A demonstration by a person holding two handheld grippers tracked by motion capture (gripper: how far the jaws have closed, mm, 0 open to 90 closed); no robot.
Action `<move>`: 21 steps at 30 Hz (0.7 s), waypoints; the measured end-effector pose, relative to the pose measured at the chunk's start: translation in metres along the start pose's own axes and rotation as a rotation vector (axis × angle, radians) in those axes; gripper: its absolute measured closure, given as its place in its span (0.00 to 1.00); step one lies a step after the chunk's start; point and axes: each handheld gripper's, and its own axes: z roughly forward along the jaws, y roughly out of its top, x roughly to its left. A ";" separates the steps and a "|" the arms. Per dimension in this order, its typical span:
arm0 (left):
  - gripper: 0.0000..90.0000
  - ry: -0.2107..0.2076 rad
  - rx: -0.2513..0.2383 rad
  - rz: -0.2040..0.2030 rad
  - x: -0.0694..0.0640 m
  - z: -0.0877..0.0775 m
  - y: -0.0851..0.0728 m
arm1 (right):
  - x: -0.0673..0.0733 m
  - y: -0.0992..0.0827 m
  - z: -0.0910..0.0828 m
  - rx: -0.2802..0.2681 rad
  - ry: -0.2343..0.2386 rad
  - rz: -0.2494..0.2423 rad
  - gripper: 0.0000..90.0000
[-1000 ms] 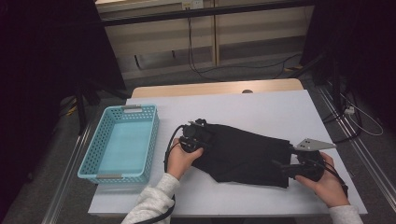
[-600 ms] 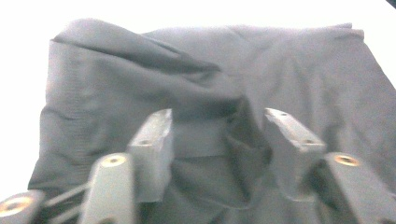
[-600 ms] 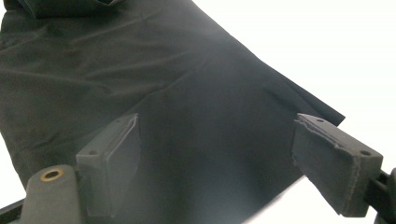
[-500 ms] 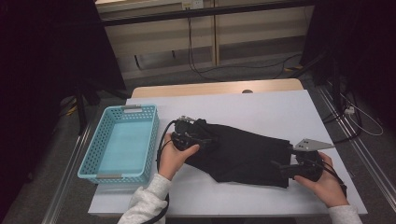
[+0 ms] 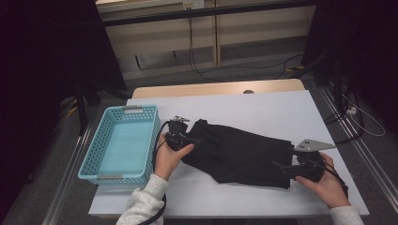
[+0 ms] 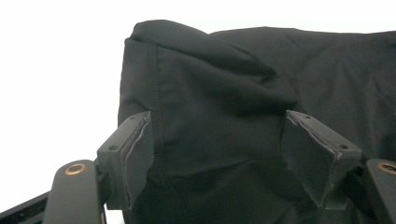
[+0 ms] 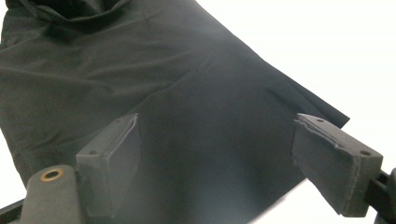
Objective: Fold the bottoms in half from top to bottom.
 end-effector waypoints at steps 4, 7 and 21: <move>0.33 0.008 0.006 -0.016 0.003 0.004 -0.006 | 0.000 -0.001 0.001 0.005 0.001 -0.002 0.18; 0.43 -0.011 0.032 -0.025 0.005 0.010 -0.014 | 0.001 -0.001 0.002 0.013 0.005 -0.006 0.18; 0.97 -0.149 0.101 -0.105 -0.002 0.023 -0.023 | 0.004 -0.002 0.005 0.026 0.018 -0.024 0.18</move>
